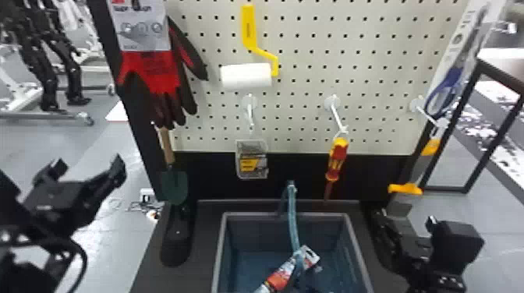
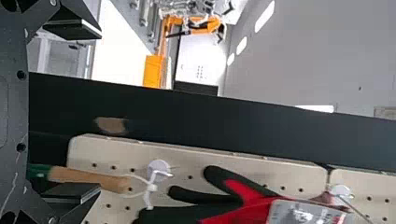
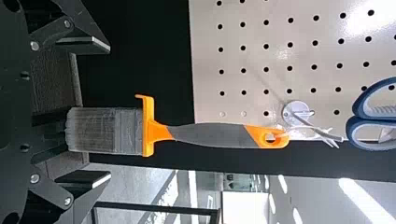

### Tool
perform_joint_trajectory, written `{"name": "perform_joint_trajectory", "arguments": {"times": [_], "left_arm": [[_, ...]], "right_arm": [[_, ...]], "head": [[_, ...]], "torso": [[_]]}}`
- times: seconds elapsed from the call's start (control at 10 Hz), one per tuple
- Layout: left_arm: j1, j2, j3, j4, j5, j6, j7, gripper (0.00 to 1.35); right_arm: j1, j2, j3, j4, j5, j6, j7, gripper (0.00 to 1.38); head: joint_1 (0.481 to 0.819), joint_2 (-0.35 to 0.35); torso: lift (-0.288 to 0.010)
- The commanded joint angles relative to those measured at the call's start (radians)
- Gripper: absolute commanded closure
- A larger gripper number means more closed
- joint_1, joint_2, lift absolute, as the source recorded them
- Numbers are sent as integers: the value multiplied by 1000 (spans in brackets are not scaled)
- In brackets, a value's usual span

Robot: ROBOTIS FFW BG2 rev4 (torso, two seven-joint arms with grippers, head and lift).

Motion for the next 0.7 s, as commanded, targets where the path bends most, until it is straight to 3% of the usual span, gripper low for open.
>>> {"name": "perform_joint_trajectory", "arguments": {"times": [0.0,0.2,0.6], "left_arm": [[-78,0,70,-29,19,133,-90,151],[-155,11,146,-28,16,279,-236,145],[-274,87,143,-28,111,354,-298,151]], "right_arm": [[-1,0,0,0,-2,0,0,321],[-6,0,3,0,-2,1,0,323],[-7,0,3,2,-11,1,0,323]], "head": [[549,0],[549,0],[549,0]], "torso": [[-100],[-100],[-100]]}}
